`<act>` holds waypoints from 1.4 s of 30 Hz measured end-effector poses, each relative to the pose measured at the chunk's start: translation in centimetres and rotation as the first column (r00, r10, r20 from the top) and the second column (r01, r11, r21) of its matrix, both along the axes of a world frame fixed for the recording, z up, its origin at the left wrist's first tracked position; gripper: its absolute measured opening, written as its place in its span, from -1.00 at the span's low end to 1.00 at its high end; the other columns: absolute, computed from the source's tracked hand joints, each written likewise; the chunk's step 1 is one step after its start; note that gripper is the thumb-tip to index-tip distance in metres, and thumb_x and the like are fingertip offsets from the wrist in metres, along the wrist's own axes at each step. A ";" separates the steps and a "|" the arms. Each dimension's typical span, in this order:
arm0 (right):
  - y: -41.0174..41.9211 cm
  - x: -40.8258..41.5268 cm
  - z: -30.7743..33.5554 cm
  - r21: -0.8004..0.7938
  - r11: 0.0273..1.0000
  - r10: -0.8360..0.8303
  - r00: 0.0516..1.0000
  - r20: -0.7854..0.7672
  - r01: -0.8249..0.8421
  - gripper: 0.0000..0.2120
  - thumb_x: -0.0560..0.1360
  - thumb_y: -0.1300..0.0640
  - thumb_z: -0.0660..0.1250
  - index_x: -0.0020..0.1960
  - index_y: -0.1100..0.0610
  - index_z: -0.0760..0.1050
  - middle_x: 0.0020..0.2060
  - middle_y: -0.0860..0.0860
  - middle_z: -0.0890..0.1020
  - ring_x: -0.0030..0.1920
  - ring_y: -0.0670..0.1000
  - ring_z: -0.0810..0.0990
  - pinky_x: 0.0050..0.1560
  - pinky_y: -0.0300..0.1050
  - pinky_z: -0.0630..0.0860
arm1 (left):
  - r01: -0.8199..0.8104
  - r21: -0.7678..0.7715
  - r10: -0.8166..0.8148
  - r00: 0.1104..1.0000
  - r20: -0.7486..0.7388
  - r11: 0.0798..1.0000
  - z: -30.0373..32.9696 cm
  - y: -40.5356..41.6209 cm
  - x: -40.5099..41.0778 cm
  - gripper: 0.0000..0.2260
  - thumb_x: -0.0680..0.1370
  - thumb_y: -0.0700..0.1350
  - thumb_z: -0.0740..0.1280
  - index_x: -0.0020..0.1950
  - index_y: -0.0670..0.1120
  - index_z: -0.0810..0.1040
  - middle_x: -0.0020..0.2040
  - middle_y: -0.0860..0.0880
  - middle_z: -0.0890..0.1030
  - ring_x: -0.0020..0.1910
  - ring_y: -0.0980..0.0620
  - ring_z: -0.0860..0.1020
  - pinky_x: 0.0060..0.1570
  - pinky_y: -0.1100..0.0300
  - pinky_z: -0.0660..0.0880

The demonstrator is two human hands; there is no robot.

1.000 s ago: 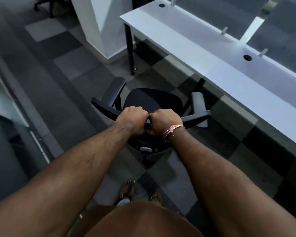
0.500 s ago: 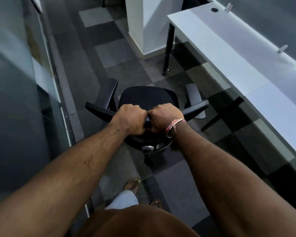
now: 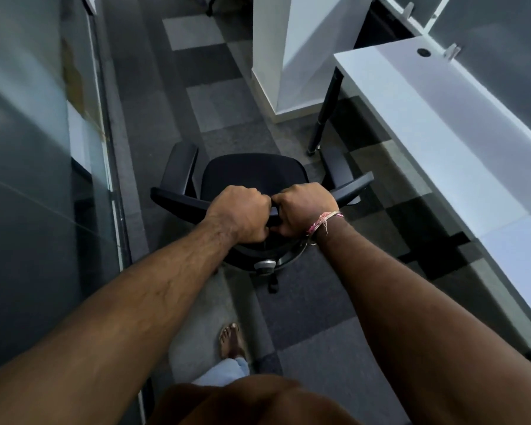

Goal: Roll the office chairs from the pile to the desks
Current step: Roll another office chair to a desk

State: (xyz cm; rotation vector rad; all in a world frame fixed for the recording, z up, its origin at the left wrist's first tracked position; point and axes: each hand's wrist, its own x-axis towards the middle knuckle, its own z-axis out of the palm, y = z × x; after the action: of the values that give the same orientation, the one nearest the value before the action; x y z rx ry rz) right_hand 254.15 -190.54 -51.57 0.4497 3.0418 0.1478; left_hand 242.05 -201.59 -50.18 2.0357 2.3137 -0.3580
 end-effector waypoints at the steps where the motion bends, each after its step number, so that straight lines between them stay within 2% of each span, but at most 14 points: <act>1: 0.6 -1.2 0.1 0.006 1.000 0.006 1.000 0.004 -0.006 -0.62 0.37 -0.34 0.24 -0.18 -0.03 0.52 -0.26 -0.09 0.62 -0.25 0.05 0.62 -0.34 -0.14 0.35 | -0.005 0.001 0.005 1.000 0.005 1.000 0.1 0.6 -1.2 -0.65 0.52 0.29 0.30 -0.01 0.02 0.54 -0.16 0.03 0.62 -0.22 -0.03 0.61 -0.23 0.05 0.55; 4: 2.1 -5.4 0.4 0.020 1.000 0.017 1.000 0.009 -0.017 -0.59 0.39 -0.37 0.23 -0.16 -0.03 0.53 -0.23 -0.07 0.64 -0.24 0.06 0.63 -0.33 -0.13 0.34 | -0.011 -0.043 0.012 1.000 0.019 0.999 0.4 2.1 -5.5 -0.66 0.52 0.28 0.31 0.02 0.02 0.54 -0.15 0.04 0.60 -0.21 -0.03 0.59 -0.19 0.05 0.56; 8: 3.5 -8.9 0.2 0.008 1.000 0.025 1.000 -0.015 -0.025 -0.50 0.38 -0.46 0.16 -0.20 -0.03 0.49 -0.30 -0.07 0.62 -0.32 0.07 0.61 -0.36 -0.13 0.35 | 0.067 -0.127 -0.068 0.998 -0.002 0.990 0.6 4.0 -9.9 -0.68 0.52 0.25 0.32 0.06 0.02 0.51 -0.13 0.05 0.57 -0.17 -0.02 0.57 -0.16 0.05 0.52; 10: 5.1 -11.1 0.2 0.008 0.999 0.044 0.999 -0.008 -0.044 -0.50 0.37 -0.46 0.18 -0.20 -0.02 0.49 -0.31 -0.06 0.61 -0.33 0.07 0.60 -0.36 -0.13 0.34 | 0.054 -0.155 -0.054 0.999 0.007 0.986 0.5 5.7 -12.2 -0.68 0.52 0.24 0.32 0.07 0.02 0.50 -0.12 0.04 0.57 -0.17 -0.03 0.56 -0.15 0.04 0.51; 15: 10.8 -15.4 0.3 0.030 0.995 0.096 0.995 0.003 -0.097 -0.53 0.35 -0.45 0.24 -0.20 -0.04 0.51 -0.30 -0.07 0.62 -0.30 0.07 0.61 -0.36 -0.12 0.32 | 0.005 -0.093 -0.005 1.000 -0.001 0.996 -0.2 10.3 -15.6 -0.64 0.54 0.30 0.29 0.02 0.02 0.49 -0.13 0.03 0.60 -0.21 -0.02 0.54 -0.19 0.04 0.52; 20: 17.9 -20.2 0.5 0.039 0.986 0.160 0.987 -0.008 -0.159 -0.49 0.32 -0.50 0.22 -0.20 -0.05 0.50 -0.29 -0.08 0.62 -0.29 0.07 0.61 -0.35 -0.13 0.29 | -0.090 -0.033 0.090 0.996 -0.006 0.995 -0.3 16.5 -19.2 -0.57 0.53 0.38 0.25 -0.09 0.02 0.40 -0.21 0.02 0.56 -0.28 -0.02 0.50 -0.24 0.04 0.47; 30: 29.1 -27.7 0.8 0.054 0.957 0.286 0.958 -0.002 -0.286 -0.51 0.33 -0.46 0.21 -0.21 -0.04 0.52 -0.30 -0.09 0.62 -0.31 0.05 0.61 -0.35 -0.15 0.30 | -0.228 -0.057 0.230 0.972 0.046 0.972 -0.4 26.7 -25.2 -0.64 0.54 0.30 0.29 -0.04 0.00 0.47 -0.15 -0.01 0.63 -0.24 -0.04 0.56 -0.15 0.00 0.58; 36: 33.5 -33.5 0.4 0.039 0.960 0.277 0.961 -0.008 -0.276 -0.51 0.33 -0.47 0.24 -0.21 -0.04 0.53 -0.31 -0.09 0.62 -0.30 0.05 0.61 -0.35 -0.15 0.34 | -0.206 -0.024 0.207 0.977 0.047 0.978 -0.7 31.1 -31.2 -0.58 0.54 0.35 0.23 -0.05 -0.01 0.50 -0.13 -0.01 0.64 -0.21 -0.06 0.60 -0.14 -0.01 0.58; 42: 37.2 -41.0 0.7 0.038 0.965 0.261 0.965 -0.038 -0.260 -0.50 0.33 -0.48 0.18 -0.24 -0.04 0.49 -0.34 -0.09 0.59 -0.34 0.05 0.59 -0.35 -0.14 0.40 | -0.159 0.031 0.158 0.987 0.031 0.987 -1.0 35.0 -39.4 -0.54 0.53 0.42 0.22 -0.15 0.01 0.40 -0.20 0.02 0.63 -0.28 -0.04 0.59 -0.21 0.02 0.58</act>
State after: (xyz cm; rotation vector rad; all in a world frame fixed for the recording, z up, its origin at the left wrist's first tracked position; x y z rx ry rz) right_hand 213.13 -153.29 -50.89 0.0520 3.1316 0.2039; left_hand 202.62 -166.64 -51.15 1.8410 2.4593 -0.2835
